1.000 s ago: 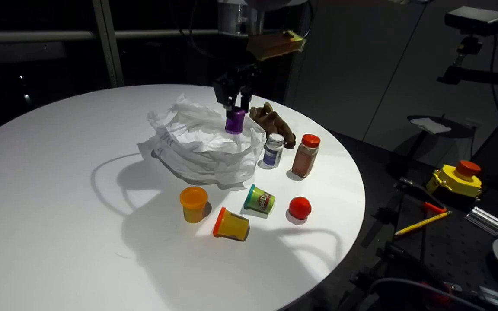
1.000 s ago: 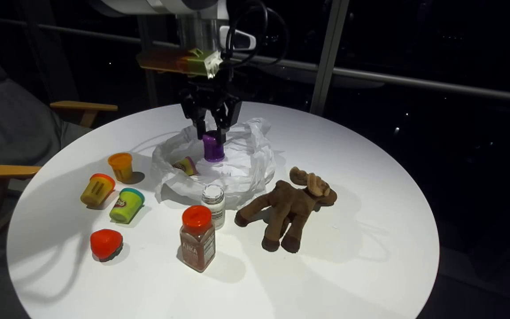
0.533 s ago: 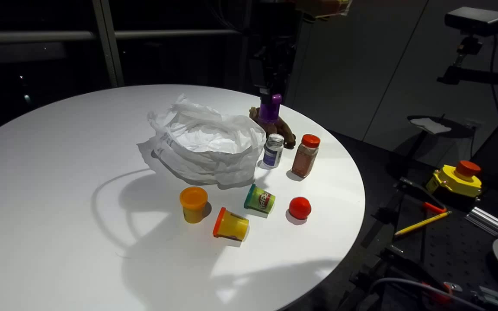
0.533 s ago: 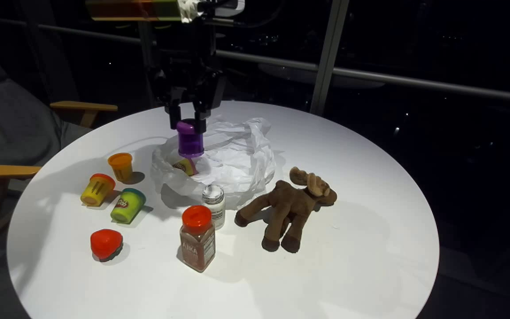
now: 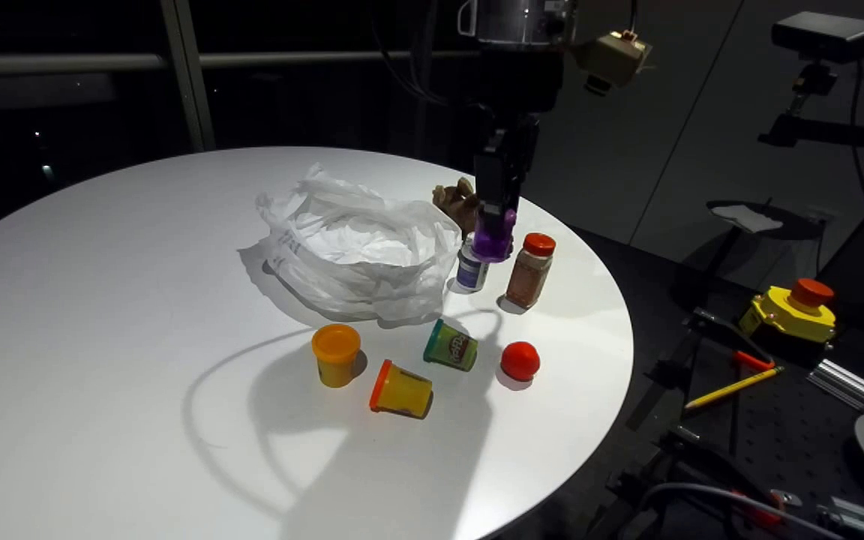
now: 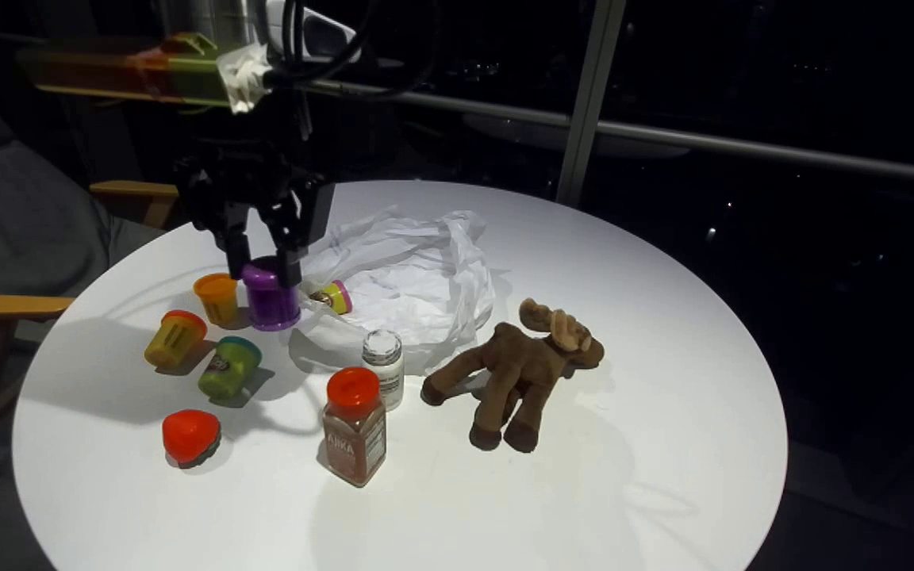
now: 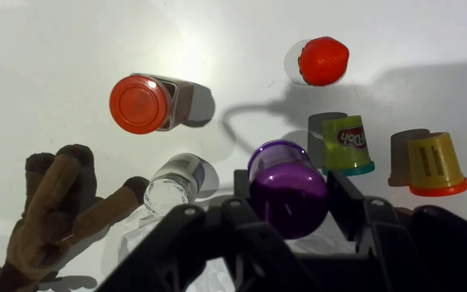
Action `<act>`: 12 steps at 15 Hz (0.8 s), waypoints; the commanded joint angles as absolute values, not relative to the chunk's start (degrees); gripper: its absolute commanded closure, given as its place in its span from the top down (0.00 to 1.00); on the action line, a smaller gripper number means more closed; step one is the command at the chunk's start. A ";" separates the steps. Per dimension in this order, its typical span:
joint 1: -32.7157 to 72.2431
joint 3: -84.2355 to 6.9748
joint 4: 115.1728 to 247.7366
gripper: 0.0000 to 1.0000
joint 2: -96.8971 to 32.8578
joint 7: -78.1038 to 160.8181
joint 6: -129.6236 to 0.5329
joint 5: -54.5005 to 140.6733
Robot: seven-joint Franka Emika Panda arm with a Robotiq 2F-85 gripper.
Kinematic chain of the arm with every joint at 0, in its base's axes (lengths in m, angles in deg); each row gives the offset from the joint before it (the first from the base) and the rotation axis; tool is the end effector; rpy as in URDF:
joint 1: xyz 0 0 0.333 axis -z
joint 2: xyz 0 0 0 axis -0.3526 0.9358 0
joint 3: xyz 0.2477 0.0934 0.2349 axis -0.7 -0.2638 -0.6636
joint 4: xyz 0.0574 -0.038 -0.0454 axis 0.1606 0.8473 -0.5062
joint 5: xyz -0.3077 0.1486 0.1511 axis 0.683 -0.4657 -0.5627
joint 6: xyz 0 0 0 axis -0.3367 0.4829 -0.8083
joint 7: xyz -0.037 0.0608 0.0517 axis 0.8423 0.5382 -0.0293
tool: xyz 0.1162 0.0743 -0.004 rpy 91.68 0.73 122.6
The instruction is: Pick up all the objects from plastic bag and put it on the table.
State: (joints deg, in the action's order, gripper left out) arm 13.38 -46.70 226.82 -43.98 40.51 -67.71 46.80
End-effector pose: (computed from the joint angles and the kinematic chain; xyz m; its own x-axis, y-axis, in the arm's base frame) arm 0.4660 0.0907 0.2973 0.9731 0.2171 -0.0771 0.2225 -0.9724 0.0704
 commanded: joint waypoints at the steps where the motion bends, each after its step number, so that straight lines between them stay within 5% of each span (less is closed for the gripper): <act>1: 13.52 -46.98 230.13 0.26 -41.68 42.17 -77.01 50.09; 12: 12.79 -42.85 228.90 0.26 -30.22 45.11 -83.15 55.09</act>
